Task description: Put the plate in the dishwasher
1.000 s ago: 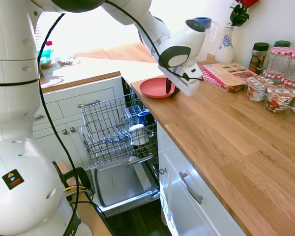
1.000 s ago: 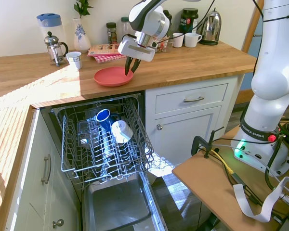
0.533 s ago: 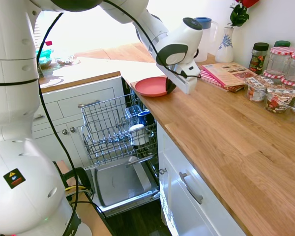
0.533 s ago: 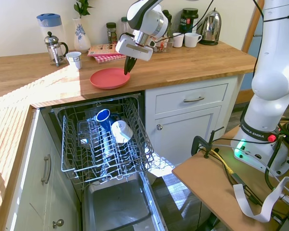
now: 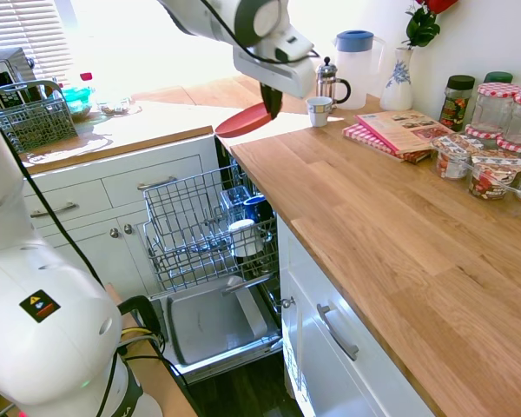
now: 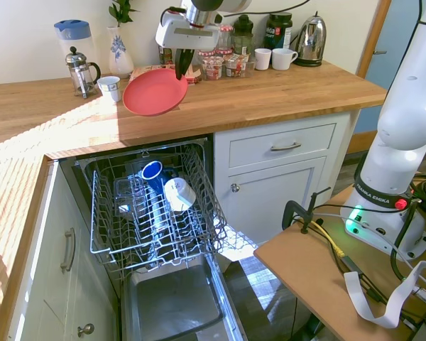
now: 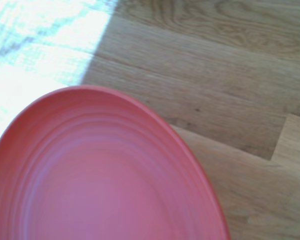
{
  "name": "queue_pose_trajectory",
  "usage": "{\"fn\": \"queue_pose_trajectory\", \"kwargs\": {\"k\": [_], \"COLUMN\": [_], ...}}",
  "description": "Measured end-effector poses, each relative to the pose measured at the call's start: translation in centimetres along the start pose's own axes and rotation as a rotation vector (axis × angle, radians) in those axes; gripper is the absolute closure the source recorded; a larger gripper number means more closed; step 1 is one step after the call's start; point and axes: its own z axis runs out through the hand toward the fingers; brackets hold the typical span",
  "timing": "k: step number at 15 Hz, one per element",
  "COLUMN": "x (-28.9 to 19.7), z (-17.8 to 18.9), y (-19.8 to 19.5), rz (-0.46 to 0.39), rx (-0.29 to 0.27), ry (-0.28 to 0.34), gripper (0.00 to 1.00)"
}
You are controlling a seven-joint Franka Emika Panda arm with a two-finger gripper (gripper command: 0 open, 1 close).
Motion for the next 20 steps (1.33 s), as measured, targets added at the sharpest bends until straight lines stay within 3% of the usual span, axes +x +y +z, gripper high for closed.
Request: {"fn": "queue_pose_trajectory", "kwargs": {"k": [4,8,10,13,15,20], "x": [-15.7,-29.7,-32.9,-34.9,-36.1,-40.5], "z": [1.0,3.3,8.2,18.6,23.1,23.1], "y": [-4.7,-6.0,-5.0,-2.8,-2.3,-3.8], "rz": [-0.176,-0.352,-0.456,-0.625,-0.717,-0.817], "rx": [-0.09,-0.138,-0.168,-0.215,-0.254,-0.331], "ry": [0.193,0.418,0.524,0.683,0.788,1.06], "gripper": [1.0,1.0,1.0,1.0,1.0,1.0]}}
